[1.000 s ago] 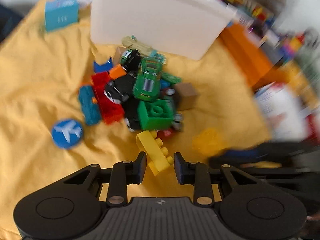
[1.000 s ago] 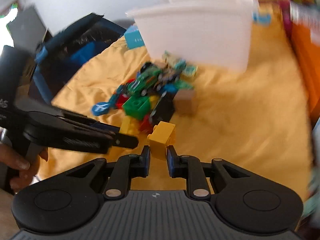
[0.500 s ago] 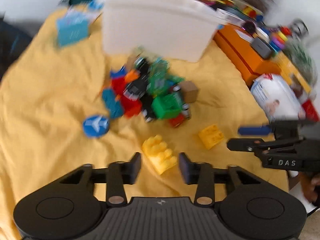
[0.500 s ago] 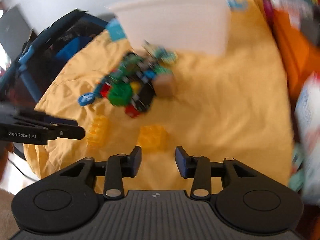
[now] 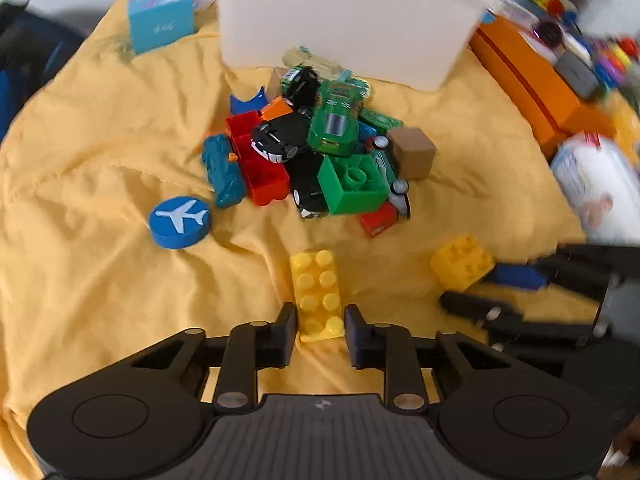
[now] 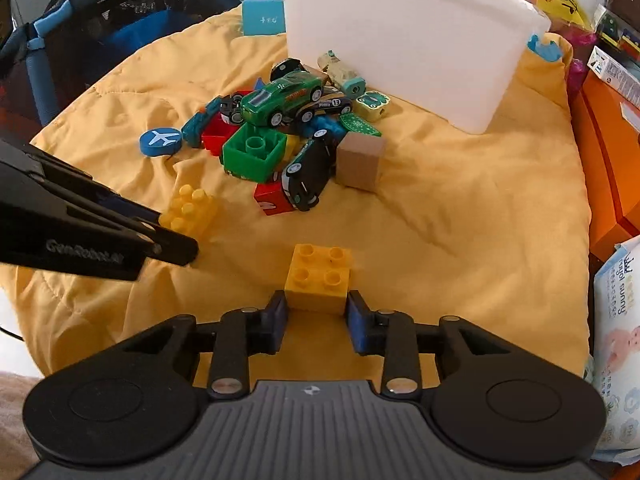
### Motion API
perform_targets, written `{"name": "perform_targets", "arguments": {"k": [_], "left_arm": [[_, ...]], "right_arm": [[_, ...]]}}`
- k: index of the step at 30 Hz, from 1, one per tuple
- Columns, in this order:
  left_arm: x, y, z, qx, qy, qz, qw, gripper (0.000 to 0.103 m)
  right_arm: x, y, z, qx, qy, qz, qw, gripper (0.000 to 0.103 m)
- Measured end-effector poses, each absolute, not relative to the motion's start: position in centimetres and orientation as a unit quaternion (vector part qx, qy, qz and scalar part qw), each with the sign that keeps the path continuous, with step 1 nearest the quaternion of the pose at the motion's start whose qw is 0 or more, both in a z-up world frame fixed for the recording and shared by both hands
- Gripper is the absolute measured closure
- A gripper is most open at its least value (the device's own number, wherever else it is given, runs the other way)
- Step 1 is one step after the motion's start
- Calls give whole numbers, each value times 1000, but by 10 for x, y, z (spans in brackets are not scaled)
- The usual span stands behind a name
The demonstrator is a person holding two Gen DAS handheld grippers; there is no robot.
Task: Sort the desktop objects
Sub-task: 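Grasp the long yellow brick with the left tool while the right tool grasps the short yellow brick, then lift both yellow bricks over the white bin and open both tools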
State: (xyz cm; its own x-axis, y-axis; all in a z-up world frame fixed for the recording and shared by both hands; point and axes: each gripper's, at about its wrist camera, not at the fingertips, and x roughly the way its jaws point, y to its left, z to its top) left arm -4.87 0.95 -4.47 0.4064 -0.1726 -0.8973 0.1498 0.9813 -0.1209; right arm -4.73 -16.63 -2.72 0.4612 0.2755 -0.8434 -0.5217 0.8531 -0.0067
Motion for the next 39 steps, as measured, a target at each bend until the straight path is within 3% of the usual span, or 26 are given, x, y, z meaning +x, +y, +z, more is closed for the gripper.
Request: {"name": "perform_targets", "arguments": {"k": [4, 11, 17, 30, 39], "left_arm": [[-47, 14, -7, -3, 508, -120, 853, 76], [12, 14, 123, 51, 338, -165, 925, 76], [75, 11, 177, 49, 280, -187, 940, 76], [169, 4, 90, 67, 384, -159, 907, 75], [103, 39, 112, 46, 337, -175, 924, 60]], "right_arm": [[-45, -177, -5, -100, 455, 226, 855, 68], [12, -183, 90, -74, 349, 173, 918, 68], [78, -178, 153, -44, 296, 130, 945, 68], [151, -157, 107, -79, 383, 91, 916, 66], [101, -162, 124, -56, 332, 110, 935, 63]]}}
